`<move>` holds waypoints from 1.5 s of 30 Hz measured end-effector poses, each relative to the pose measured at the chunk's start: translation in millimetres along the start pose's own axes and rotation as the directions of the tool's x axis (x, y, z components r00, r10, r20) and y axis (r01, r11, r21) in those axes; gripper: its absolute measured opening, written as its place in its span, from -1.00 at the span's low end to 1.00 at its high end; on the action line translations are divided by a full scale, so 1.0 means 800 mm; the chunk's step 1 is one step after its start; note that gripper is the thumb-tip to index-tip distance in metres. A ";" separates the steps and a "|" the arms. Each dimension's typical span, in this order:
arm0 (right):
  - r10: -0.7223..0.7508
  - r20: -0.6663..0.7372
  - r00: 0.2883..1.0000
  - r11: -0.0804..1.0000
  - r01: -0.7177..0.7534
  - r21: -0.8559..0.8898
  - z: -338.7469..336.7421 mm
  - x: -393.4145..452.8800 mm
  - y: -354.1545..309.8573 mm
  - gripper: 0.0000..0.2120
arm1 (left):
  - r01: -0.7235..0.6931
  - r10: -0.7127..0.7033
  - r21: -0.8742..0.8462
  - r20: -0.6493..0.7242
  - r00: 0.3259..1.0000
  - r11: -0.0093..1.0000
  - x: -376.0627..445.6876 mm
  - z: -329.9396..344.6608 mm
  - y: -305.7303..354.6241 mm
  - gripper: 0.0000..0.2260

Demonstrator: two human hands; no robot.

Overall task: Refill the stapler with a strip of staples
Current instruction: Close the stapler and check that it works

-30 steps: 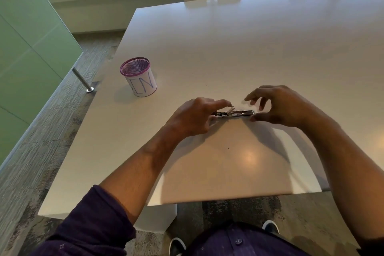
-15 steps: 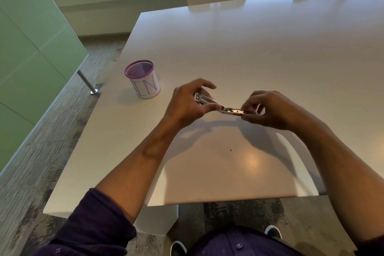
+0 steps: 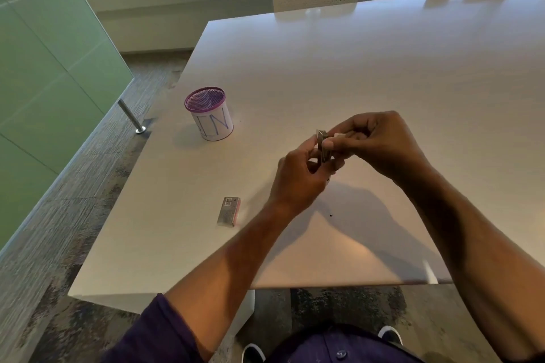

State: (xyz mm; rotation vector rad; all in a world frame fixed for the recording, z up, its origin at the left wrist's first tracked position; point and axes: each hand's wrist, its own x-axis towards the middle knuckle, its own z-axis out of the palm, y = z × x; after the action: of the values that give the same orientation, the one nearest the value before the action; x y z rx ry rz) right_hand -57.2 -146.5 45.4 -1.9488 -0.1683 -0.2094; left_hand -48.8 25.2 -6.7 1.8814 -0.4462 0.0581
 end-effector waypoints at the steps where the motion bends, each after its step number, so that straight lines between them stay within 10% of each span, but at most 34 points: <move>1: -0.007 0.020 1.000 1.000 0.007 -0.005 0.001 0.000 -0.002 -0.74 | 0.015 -0.015 -0.026 0.004 1.000 1.000 -0.002 0.002 0.002 -0.65; 8: 0.095 0.086 0.992 0.987 -0.083 -0.138 0.004 0.006 -0.002 -0.63 | 0.272 -0.233 -0.322 0.155 0.960 0.907 -0.014 0.004 0.017 -0.83; 21: 0.138 -0.035 0.990 0.974 -0.142 -0.178 0.032 -0.004 0.012 -0.65 | 0.330 -0.268 -0.341 0.218 0.939 0.880 -0.023 -0.001 0.010 -0.81; 24: 0.151 -0.076 0.986 0.975 -0.161 -0.152 0.030 -0.003 0.011 -0.58 | 0.096 -0.106 0.081 0.124 0.987 0.992 -0.021 -0.014 0.008 -0.79; 27: 0.157 -0.156 0.975 0.972 -0.181 -0.150 0.022 0.001 0.012 -0.59 | -0.158 0.105 0.471 0.138 0.985 0.868 -0.021 -0.048 -0.005 -0.71; 30: 0.117 -0.210 0.971 0.921 -0.186 -0.342 0.019 0.004 0.014 -0.59 | -0.185 0.006 0.708 0.247 0.969 0.681 -0.020 -0.095 -0.023 -0.53; 34: 0.079 -0.163 0.983 0.841 -0.153 -0.519 0.025 0.009 0.023 -0.61 | -0.148 -0.200 0.756 0.348 0.916 0.638 -0.027 -0.125 -0.053 -0.18; 38: 0.063 -0.075 0.995 0.762 -0.097 -0.641 0.039 0.011 0.035 -0.60 | -0.107 -0.170 0.765 0.273 0.947 0.635 -0.024 -0.101 -0.059 -0.50; 45: 0.013 -0.038 0.999 0.612 -0.038 -0.790 0.049 0.018 0.045 -0.62 | -0.087 -0.214 0.852 0.227 0.950 0.516 -0.002 -0.060 -0.054 -0.43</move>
State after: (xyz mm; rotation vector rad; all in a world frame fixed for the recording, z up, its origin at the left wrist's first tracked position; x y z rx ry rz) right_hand -32.8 -123.8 1.8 -2.8482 -0.0151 -0.3320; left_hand -27.2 82.1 -29.2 2.9431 -0.6275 -0.0889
